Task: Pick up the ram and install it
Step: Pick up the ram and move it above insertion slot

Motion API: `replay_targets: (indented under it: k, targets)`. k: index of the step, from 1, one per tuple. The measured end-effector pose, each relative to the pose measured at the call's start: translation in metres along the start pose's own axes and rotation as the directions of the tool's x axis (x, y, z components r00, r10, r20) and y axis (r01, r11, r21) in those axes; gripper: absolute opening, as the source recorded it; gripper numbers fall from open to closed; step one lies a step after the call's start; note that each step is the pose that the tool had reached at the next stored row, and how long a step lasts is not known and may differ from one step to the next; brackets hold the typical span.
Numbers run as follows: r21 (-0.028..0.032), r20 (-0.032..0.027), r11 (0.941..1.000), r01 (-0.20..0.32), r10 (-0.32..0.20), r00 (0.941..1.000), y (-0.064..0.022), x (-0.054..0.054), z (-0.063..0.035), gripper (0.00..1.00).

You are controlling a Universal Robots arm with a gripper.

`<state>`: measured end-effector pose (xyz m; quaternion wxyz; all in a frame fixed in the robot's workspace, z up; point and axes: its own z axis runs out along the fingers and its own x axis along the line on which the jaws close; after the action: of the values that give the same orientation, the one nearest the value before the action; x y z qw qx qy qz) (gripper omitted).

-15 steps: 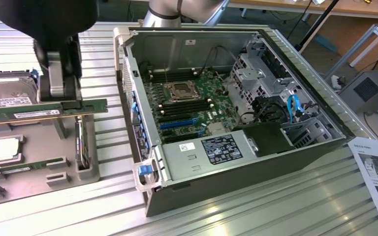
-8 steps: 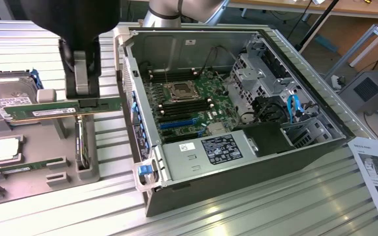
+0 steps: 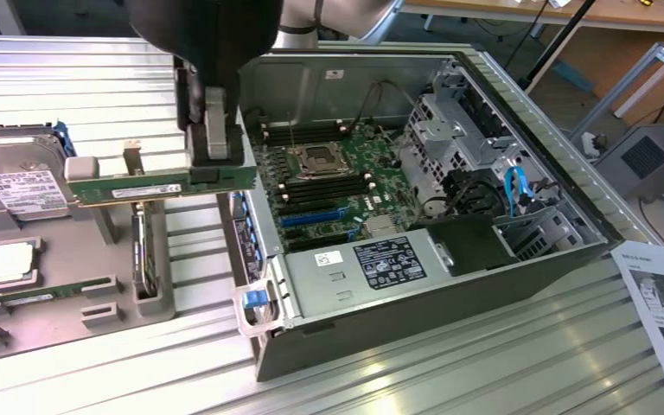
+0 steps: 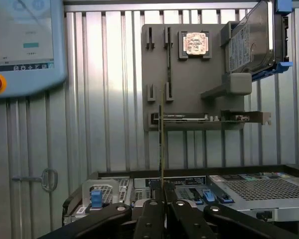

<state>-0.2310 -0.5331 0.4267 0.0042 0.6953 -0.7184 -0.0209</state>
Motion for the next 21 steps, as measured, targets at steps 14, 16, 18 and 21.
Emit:
replay_targets:
  k: [14,16,18,21]
  targets:
    - [-0.0015,0.0000,1.0000,0.000,0.000,1.0000,-0.1060,-0.004,-0.0037,0.13]
    - [-0.0017,-0.0001,1.0000,0.000,0.000,1.0000,-0.1217,-0.004,-0.0043,0.13]
    - [-0.0017,-0.0001,1.0000,0.000,0.000,1.0000,-0.1378,-0.005,-0.0048,0.13]
    - [-0.0019,-0.0001,1.0000,0.000,0.000,1.0000,-0.1616,-0.005,-0.0057,0.13]
